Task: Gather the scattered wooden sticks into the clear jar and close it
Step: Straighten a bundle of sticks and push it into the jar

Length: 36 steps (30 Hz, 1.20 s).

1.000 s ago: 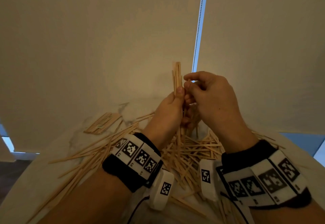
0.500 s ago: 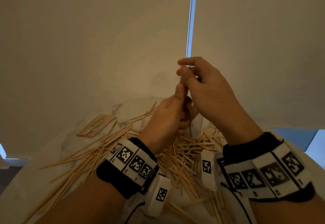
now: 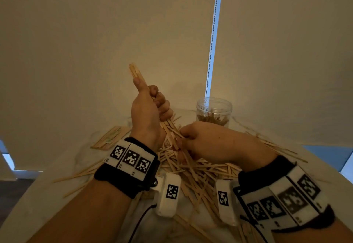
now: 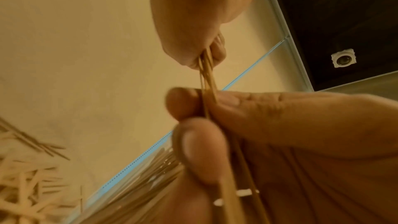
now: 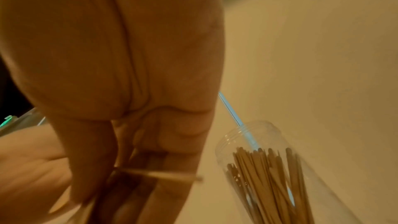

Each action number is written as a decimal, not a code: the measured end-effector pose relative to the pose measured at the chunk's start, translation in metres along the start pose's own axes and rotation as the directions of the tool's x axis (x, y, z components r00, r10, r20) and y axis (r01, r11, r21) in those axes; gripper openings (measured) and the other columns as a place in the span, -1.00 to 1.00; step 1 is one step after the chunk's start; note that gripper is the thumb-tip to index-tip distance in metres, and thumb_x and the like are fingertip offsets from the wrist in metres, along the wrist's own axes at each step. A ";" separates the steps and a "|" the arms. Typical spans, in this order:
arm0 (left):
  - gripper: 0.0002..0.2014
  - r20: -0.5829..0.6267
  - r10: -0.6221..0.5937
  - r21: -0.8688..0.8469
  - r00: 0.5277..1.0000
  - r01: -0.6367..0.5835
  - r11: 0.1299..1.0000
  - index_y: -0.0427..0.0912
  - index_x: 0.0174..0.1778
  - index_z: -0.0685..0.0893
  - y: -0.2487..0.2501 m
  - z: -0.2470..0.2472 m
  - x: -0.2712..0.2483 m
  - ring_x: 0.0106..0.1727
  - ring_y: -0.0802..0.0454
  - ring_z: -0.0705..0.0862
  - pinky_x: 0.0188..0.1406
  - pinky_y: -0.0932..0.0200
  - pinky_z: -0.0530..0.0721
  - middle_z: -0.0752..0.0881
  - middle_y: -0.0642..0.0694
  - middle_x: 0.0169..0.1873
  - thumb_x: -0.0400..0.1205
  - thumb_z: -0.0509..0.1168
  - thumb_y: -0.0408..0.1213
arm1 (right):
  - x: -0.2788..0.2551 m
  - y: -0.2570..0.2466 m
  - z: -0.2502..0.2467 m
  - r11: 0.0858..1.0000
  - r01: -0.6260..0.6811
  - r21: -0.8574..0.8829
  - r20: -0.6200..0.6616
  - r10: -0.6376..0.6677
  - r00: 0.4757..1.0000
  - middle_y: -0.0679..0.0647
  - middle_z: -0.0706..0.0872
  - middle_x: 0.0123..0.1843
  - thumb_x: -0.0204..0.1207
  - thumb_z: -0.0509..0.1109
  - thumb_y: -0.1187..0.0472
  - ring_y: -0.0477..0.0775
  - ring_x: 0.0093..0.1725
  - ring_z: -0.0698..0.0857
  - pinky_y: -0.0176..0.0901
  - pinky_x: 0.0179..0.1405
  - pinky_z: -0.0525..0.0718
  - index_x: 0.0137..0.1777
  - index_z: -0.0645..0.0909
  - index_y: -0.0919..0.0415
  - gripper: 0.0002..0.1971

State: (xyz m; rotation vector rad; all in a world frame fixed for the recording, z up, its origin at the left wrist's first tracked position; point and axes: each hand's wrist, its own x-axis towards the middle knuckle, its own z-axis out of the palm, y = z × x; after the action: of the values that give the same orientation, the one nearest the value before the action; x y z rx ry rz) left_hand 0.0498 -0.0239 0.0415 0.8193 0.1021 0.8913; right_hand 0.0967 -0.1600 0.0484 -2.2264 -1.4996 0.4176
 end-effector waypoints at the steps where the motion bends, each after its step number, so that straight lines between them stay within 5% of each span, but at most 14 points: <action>1: -0.47 -0.025 0.017 -0.017 1.000 -0.017 1.000 -0.06 -0.35 0.39 0.002 -0.001 0.002 -0.62 0.15 0.13 -0.71 0.30 0.10 0.23 0.04 -0.55 0.73 0.01 0.29 | 0.000 0.002 0.001 0.999 -0.013 0.031 0.000 0.013 1.000 -0.07 0.80 -0.30 0.75 0.20 0.19 -0.04 -0.26 0.79 -0.11 -0.10 0.77 -0.11 0.69 0.17 -0.73; 5: -0.48 -0.172 0.106 -0.069 0.979 -0.120 0.990 -0.06 -0.37 0.38 0.011 -0.011 0.011 -0.60 0.13 0.18 -0.68 0.26 0.17 0.25 0.04 -0.56 0.71 0.07 0.29 | 0.000 0.007 0.002 0.990 -0.107 0.095 0.016 0.106 0.994 0.01 0.73 -0.30 0.77 0.11 0.25 -0.08 -0.40 0.69 -0.31 -0.40 0.64 -0.08 0.64 0.24 -0.71; 11: -0.53 -0.338 0.145 -0.049 0.930 -0.171 0.984 -0.07 -0.30 0.38 0.018 -0.026 0.027 -0.59 0.13 0.23 -0.67 0.26 0.24 0.33 0.05 -0.55 0.75 0.06 0.23 | 0.005 0.017 -0.005 0.958 -0.231 0.169 -0.102 0.250 0.963 0.10 0.75 -0.10 0.67 0.15 0.36 0.12 -0.07 0.70 0.14 0.08 0.73 -0.17 0.65 0.14 -0.71; 16: -0.57 -0.142 -0.063 0.306 0.988 0.104 0.946 -0.05 -0.13 0.51 -0.009 -0.008 0.009 -0.59 0.21 0.28 -0.66 0.28 0.31 0.40 0.05 -0.44 0.67 0.19 0.28 | 0.006 0.010 -0.006 0.921 -0.173 0.349 -0.337 0.296 0.894 0.11 0.72 -0.21 0.69 0.13 0.30 0.06 -0.33 0.66 -0.06 -0.30 0.64 -0.05 0.62 0.15 -0.77; 20: -0.51 0.096 -0.176 0.573 0.980 0.090 0.814 -0.11 -0.30 0.54 -0.027 0.005 -0.012 -0.58 0.13 0.41 -0.57 0.21 0.42 0.49 0.00 -0.47 0.58 0.34 0.28 | 0.010 0.003 0.000 0.968 -0.091 0.233 -0.391 0.179 0.903 0.10 0.72 -0.20 0.73 0.13 0.23 0.07 -0.33 0.68 0.02 -0.25 0.71 0.00 0.59 0.17 -0.80; 25: -0.64 0.008 -0.161 0.626 0.987 0.121 0.770 -0.18 -0.21 0.59 -0.024 0.003 -0.013 -0.60 0.09 0.51 -0.62 0.26 0.46 0.58 -0.03 -0.51 0.76 0.22 0.02 | 0.012 0.001 0.007 0.989 -0.096 0.110 -0.354 0.129 0.926 0.07 0.73 -0.02 0.75 0.14 0.15 0.05 -0.14 0.70 -0.03 -0.16 0.70 0.21 0.54 0.15 -0.82; 29: -0.72 -0.071 -0.108 0.492 0.992 0.129 0.861 -0.17 0.08 0.60 -0.021 0.004 -0.011 -0.41 0.09 0.66 -0.52 0.21 0.57 0.73 -0.08 -0.23 0.82 0.11 -0.05 | 0.008 -0.004 0.006 0.997 -0.060 0.048 -0.372 0.074 0.925 -0.02 0.78 0.05 0.75 0.19 0.14 -0.03 -0.06 0.75 -0.18 -0.05 0.69 0.45 0.56 -0.07 -0.67; 32: -0.76 -0.090 -0.078 0.366 0.993 0.106 0.925 -0.15 0.14 0.52 -0.018 0.007 -0.013 -0.42 0.12 0.65 -0.47 0.17 0.63 0.71 -0.07 -0.26 0.84 0.05 -0.07 | 0.006 -0.003 0.006 0.995 -0.096 0.005 -0.337 0.092 0.937 -0.02 0.77 -0.04 0.72 0.21 -0.07 -0.06 -0.12 0.72 -0.22 -0.19 0.65 0.23 0.67 -0.01 -0.72; 36: -0.79 -0.068 -0.040 0.337 0.997 0.061 0.940 -0.06 0.15 0.49 -0.021 0.010 -0.016 -0.13 0.02 0.70 -0.41 0.14 0.66 0.73 -0.08 -0.22 0.85 0.01 -0.06 | 0.008 0.001 0.009 0.991 -0.130 0.020 -0.291 0.130 0.948 -0.02 0.68 -0.22 0.68 0.22 -0.14 -0.06 -0.28 0.66 -0.17 -0.34 0.57 -0.05 0.54 0.04 -0.73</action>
State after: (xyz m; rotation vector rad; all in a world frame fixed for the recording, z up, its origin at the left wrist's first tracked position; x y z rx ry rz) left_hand 0.0569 -0.0490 0.0308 1.1055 0.3363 0.8616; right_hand 0.0963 -0.1516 0.0395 -2.2765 -1.2045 0.1188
